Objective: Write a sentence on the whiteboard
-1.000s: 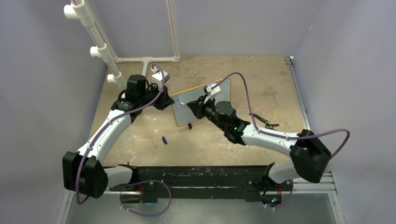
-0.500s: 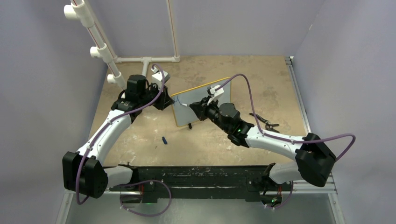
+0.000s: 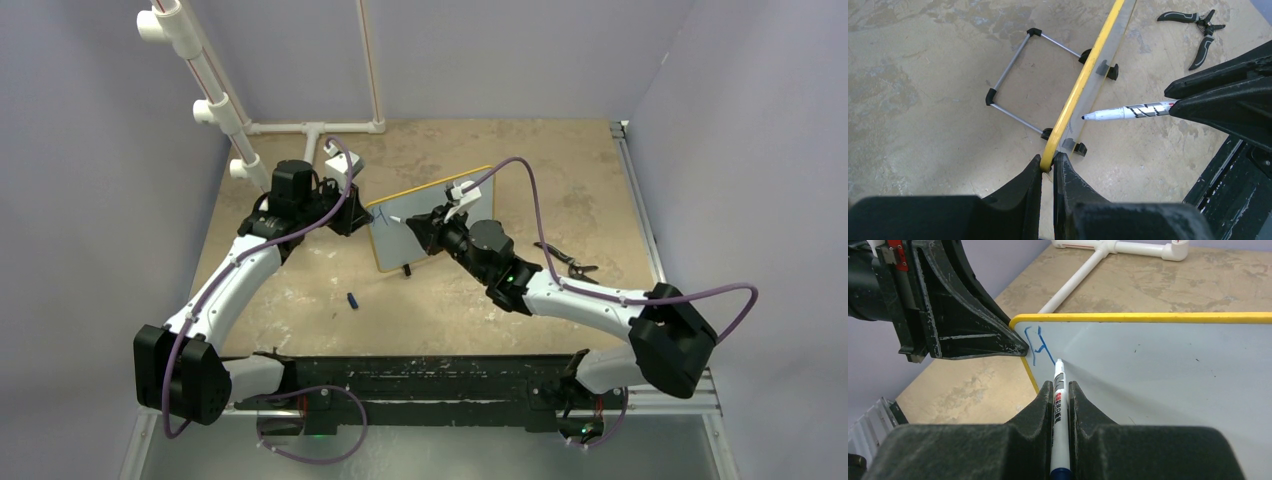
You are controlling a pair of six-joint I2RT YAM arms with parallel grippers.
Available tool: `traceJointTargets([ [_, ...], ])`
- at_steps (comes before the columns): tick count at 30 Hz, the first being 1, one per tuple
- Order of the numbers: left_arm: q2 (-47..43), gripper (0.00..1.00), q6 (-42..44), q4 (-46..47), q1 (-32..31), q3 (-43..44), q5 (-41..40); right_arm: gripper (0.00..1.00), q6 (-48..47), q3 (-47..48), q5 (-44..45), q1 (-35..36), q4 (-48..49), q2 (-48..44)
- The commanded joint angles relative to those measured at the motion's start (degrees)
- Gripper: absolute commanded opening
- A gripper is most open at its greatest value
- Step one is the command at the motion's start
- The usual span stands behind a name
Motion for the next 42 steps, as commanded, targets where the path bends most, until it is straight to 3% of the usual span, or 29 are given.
traceJointTargets([
  [1, -1.6, 0.00, 1.6, 2.1, 0.2, -0.1, -0.3, 0.00, 0.0, 2.5, 2.1, -0.2, 2.2, 0.2],
  [32, -1.3, 0.00, 1.6, 2.2, 0.2, -0.3, -0.3, 0.00, -0.7, 1.5, -0.3, -0.2, 1.4, 3.3],
  [42, -1.5, 0.00, 1.5, 2.2, 0.2, -0.3, -0.3, 0.00, -0.1, 0.3, 4.9, -0.2, -0.9, 1.0],
])
